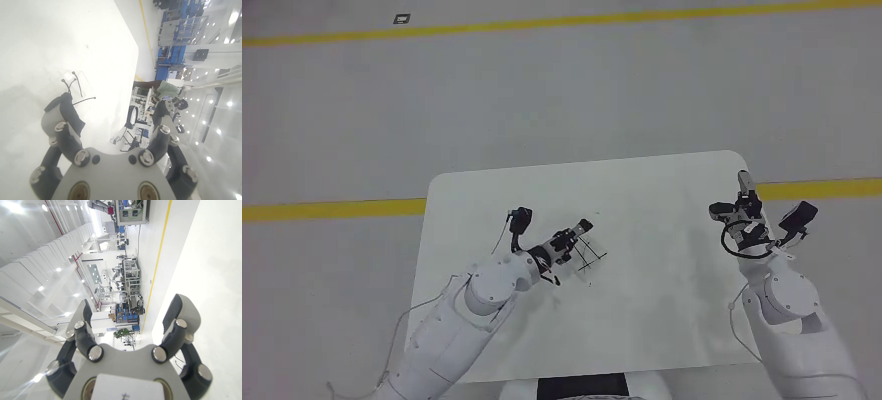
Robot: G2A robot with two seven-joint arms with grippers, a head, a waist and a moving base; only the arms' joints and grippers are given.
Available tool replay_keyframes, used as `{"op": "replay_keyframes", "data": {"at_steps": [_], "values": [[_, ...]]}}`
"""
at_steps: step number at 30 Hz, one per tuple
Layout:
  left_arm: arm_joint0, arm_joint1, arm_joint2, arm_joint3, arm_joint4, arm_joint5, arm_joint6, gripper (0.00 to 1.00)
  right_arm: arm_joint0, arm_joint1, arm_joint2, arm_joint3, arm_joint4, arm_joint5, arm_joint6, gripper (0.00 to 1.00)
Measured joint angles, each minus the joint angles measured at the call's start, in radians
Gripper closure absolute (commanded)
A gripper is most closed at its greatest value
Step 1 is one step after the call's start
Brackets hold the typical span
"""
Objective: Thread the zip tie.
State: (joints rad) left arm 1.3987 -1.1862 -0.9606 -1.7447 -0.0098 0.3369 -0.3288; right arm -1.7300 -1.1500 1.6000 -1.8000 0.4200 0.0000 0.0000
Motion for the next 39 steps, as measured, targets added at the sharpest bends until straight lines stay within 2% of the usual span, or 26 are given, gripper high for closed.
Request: {"op": "replay_keyframes", "data": {"at_steps": [6,17,21,26,36,39], "values": [[-0.014,-0.009,0.043,0.029,0.028,0.003,0.045,0.00,0.000,0.000,0.000,0.000,0.000,0.000,0.000,0.00],[-0.014,-0.009,0.043,0.029,0.028,0.003,0.044,0.00,0.000,0.000,0.000,0.000,0.000,0.000,0.000,0.00],[-0.032,-0.018,0.082,0.067,0.049,0.003,0.057,0.00,0.000,0.000,0.000,0.000,0.000,0.000,0.000,0.00],[-0.063,-0.032,0.108,0.121,0.029,0.003,0.073,0.00,0.000,0.000,0.000,0.000,0.000,0.000,0.000,0.00],[-0.064,-0.032,0.110,0.123,0.031,0.003,0.073,0.00,0.000,0.000,0.000,0.000,0.000,0.000,0.000,0.00],[-0.067,-0.035,0.124,0.136,0.046,0.002,0.076,0.00,0.000,0.000,0.000,0.000,0.000,0.000,0.000,0.00]]}}
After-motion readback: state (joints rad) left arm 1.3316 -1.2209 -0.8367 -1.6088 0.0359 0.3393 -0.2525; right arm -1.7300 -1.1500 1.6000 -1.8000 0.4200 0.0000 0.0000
